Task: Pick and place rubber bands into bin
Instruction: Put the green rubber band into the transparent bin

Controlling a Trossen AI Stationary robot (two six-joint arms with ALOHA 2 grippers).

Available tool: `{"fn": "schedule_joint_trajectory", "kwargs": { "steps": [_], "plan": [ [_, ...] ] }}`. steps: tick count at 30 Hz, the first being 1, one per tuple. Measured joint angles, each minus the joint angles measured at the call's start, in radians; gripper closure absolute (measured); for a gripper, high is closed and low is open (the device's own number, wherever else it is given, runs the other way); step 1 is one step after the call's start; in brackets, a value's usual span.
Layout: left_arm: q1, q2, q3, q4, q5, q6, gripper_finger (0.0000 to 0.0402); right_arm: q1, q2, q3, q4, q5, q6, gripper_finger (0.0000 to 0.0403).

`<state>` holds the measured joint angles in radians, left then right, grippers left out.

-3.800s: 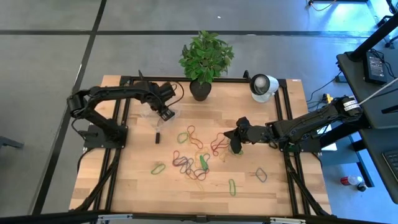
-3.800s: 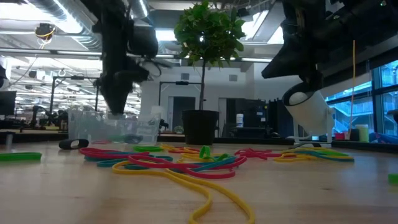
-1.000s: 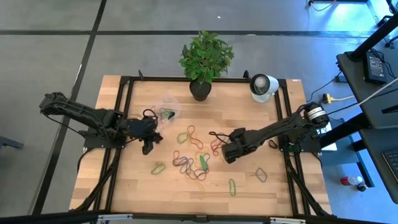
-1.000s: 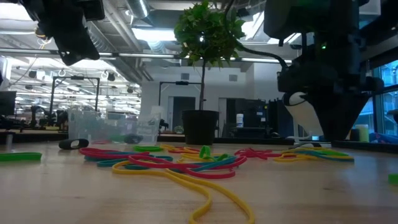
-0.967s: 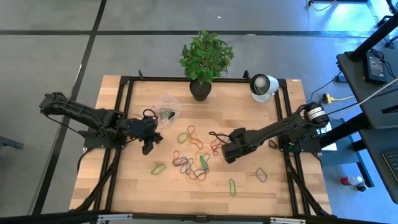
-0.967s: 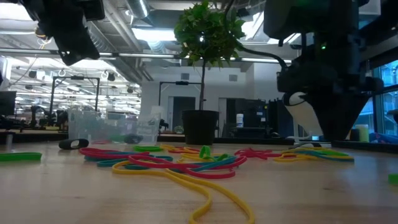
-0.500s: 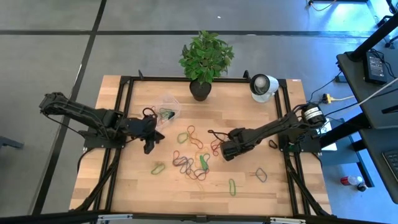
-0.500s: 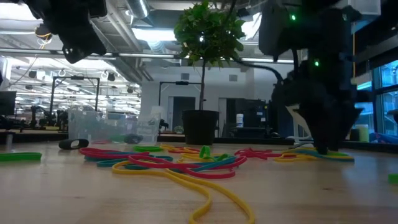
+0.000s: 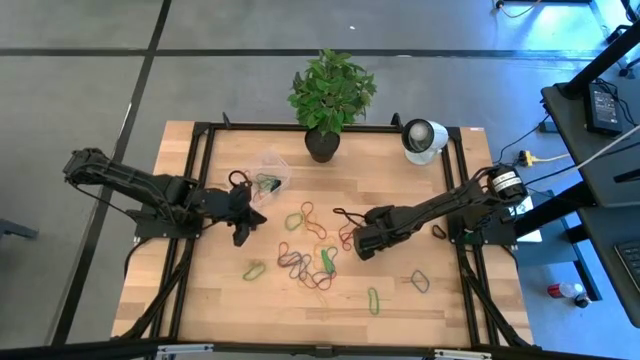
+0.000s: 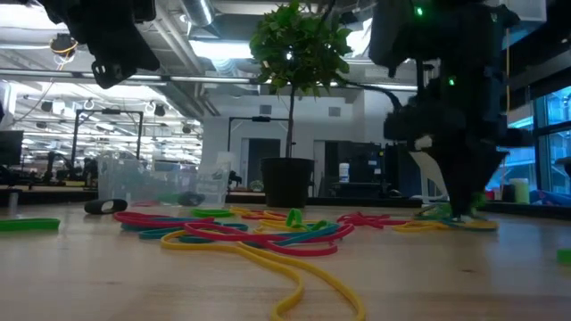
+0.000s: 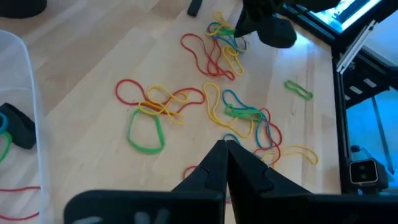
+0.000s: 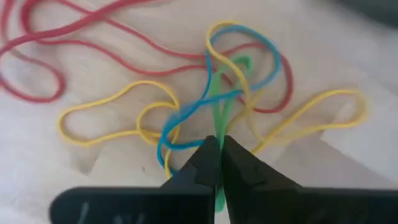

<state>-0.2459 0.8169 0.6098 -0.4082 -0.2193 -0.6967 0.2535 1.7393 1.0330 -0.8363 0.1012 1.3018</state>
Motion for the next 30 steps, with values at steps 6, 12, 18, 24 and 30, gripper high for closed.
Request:
{"fn": "schedule_joint_trajectory", "kwargs": {
  "steps": [6, 12, 18, 24, 30],
  "plan": [
    [0.000, 0.000, 0.000, 0.044, -0.026, -0.025, 0.0400, 0.000, -0.008, 0.103, -0.146, 0.022, -0.077, 0.0396],
    [0.000, 0.000, 0.000, 0.067, -0.025, -0.027, 0.0400, 0.000, -0.008, 0.229, -0.343, 0.051, -0.138, 0.0393],
    [0.000, 0.000, 0.000, 0.071, -0.023, -0.077, 0.0400, 0.000, -0.008, 0.319, -0.408, 0.003, -0.267, 0.0398],
    [0.000, 0.000, 0.000, 0.072, -0.022, -0.078, 0.0400, -0.002, -0.008, 0.330, -0.426, 0.065, -0.300, 0.0401],
    [0.000, 0.000, 0.000, 0.075, -0.022, -0.078, 0.0400, -0.002, -0.007, 0.331, -0.363, 0.110, -0.279, 0.0401]
  ]
}}
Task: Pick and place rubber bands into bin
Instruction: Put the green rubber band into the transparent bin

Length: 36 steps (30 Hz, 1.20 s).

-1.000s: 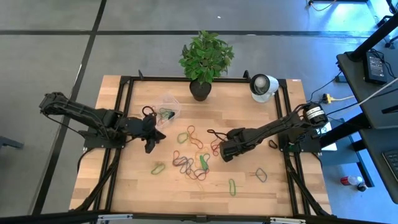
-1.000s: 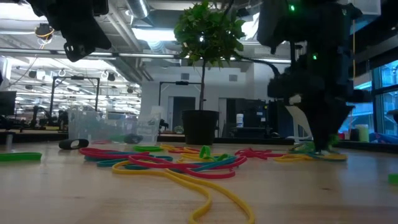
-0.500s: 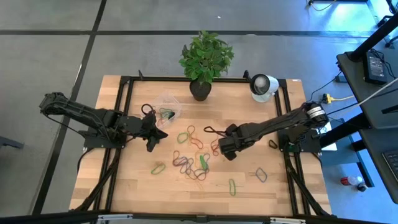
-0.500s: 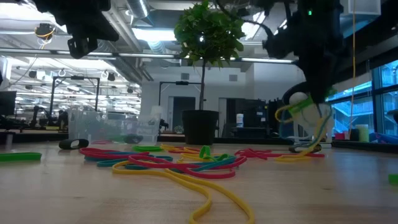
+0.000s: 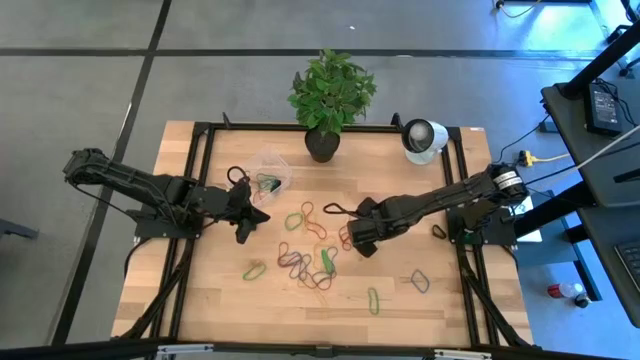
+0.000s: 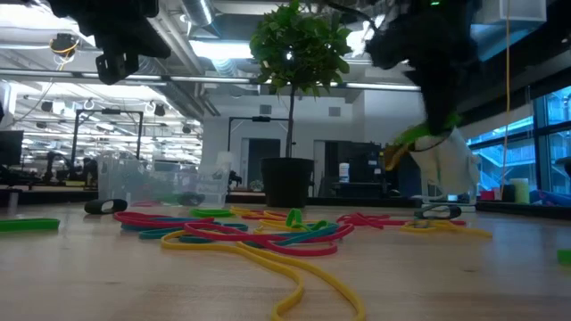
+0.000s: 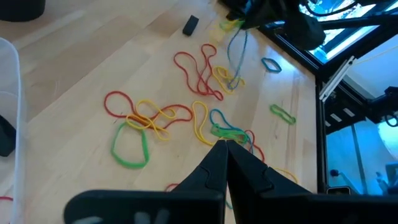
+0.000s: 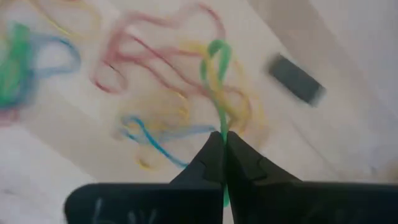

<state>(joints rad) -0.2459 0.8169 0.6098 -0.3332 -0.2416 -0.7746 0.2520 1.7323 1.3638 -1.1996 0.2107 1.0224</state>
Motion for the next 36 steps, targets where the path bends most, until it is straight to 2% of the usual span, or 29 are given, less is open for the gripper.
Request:
{"fn": "schedule_joint_trajectory", "kwargs": {
  "steps": [8, 17, 25, 28, 33, 36],
  "plan": [
    [0.000, 0.000, 0.000, -0.006, 0.000, 0.003, 0.0400, 0.002, 0.000, 0.000, 0.096, -0.018, -0.031, 0.0398],
    [0.000, 0.000, 0.000, -0.006, 0.000, 0.002, 0.0400, 0.002, 0.000, 0.000, 0.210, -0.017, -0.010, 0.0351],
    [0.000, 0.000, 0.001, -0.006, 0.000, 0.002, 0.0400, 0.000, 0.000, 0.000, 0.217, 0.014, -0.038, 0.0317],
    [0.000, 0.000, 0.001, -0.006, 0.000, 0.012, 0.0400, 0.000, 0.000, 0.000, 0.217, 0.015, -0.077, 0.0327],
    [0.000, 0.000, 0.001, -0.006, 0.000, 0.027, 0.0400, -0.013, 0.000, -0.001, 0.233, 0.015, -0.116, 0.0392],
    [0.000, 0.000, 0.001, -0.006, 0.000, 0.026, 0.0400, -0.026, 0.000, -0.001, 0.252, 0.013, -0.138, 0.0387]
  ]
}}
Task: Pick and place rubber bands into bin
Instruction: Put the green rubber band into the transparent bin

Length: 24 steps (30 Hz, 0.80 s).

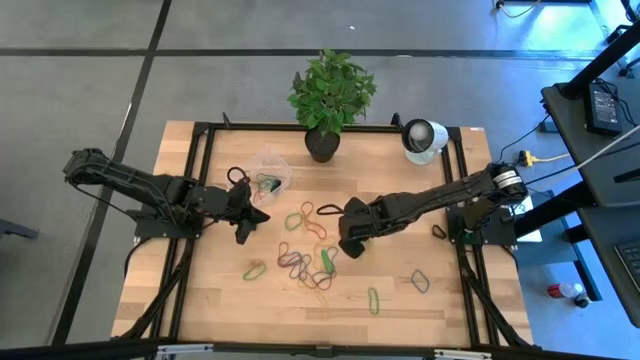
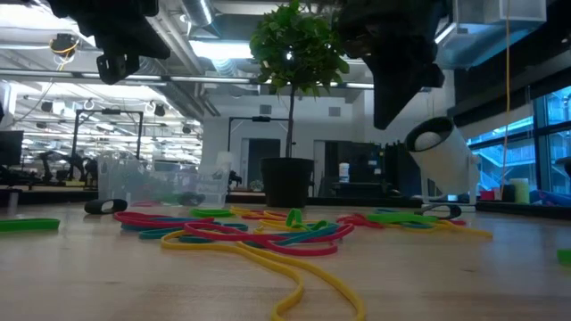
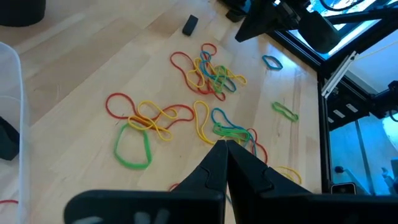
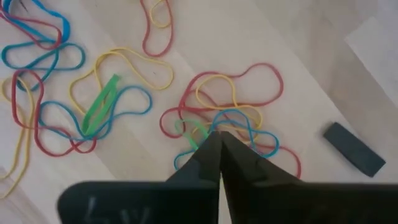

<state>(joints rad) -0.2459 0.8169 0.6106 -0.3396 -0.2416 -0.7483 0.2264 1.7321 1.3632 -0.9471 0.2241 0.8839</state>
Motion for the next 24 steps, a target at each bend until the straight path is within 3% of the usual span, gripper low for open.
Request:
{"fn": "schedule_joint_trajectory", "kwargs": {
  "steps": [8, 14, 24],
  "plan": [
    [0.000, 0.000, 0.000, 0.000, 0.000, 0.002, 0.0400, -0.013, 0.013, 0.000, 0.004, -0.009, -0.051, 0.0340],
    [0.000, 0.000, 0.000, 0.000, 0.000, 0.002, 0.0400, -0.013, 0.097, 0.000, 0.022, -0.092, -0.158, 0.0307],
    [0.000, 0.000, 0.000, 0.000, -0.002, 0.011, 0.0400, -0.006, 0.219, -0.001, 0.089, -0.177, -0.242, 0.0297]
  ]
}}
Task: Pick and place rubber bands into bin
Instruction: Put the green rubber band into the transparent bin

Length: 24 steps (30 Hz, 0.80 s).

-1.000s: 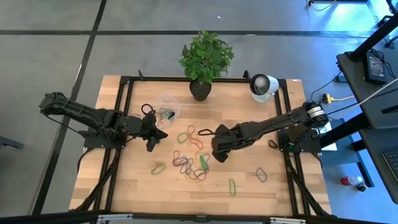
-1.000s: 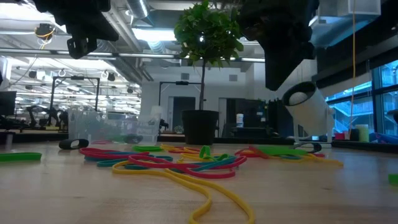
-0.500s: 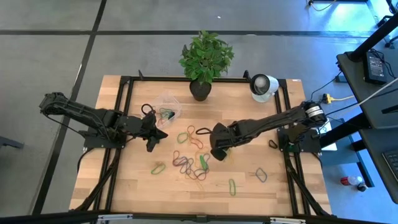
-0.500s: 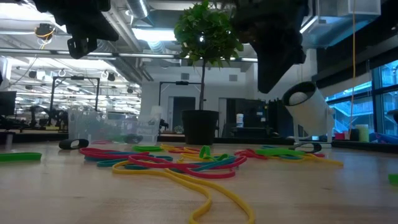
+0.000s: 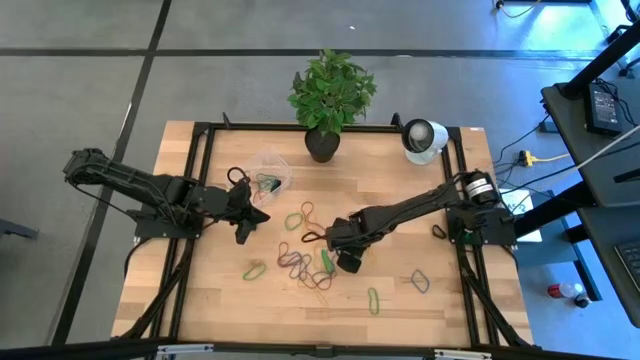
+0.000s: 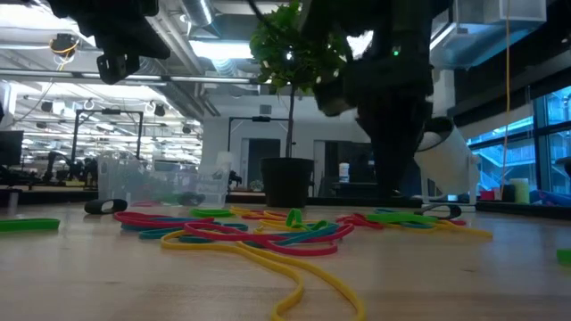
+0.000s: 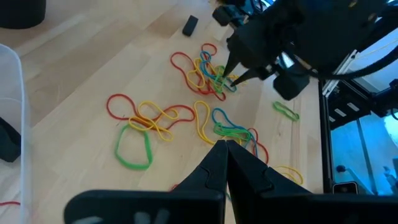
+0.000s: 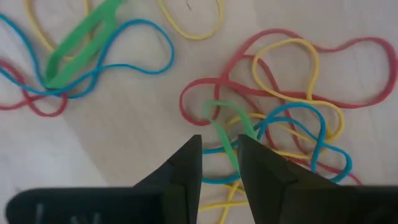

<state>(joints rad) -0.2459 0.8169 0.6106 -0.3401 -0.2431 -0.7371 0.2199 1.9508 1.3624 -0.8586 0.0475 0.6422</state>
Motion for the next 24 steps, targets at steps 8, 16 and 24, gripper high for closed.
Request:
{"fn": "schedule_joint_trajectory", "kwargs": {
  "steps": [8, 16, 24],
  "plan": [
    [0.000, 0.000, 0.000, 0.000, 0.000, -0.001, 0.0400, 0.000, 0.045, 0.000, 0.007, 0.000, -0.026, 0.0300],
    [0.000, 0.000, 0.000, 0.000, 0.001, -0.001, 0.0400, -0.002, 0.058, 0.000, 0.011, 0.000, -0.035, 0.0372],
    [0.000, 0.000, 0.000, 0.000, 0.001, -0.009, 0.0400, -0.002, 0.036, 0.000, 0.006, 0.000, -0.022, 0.0399]
  ]
}}
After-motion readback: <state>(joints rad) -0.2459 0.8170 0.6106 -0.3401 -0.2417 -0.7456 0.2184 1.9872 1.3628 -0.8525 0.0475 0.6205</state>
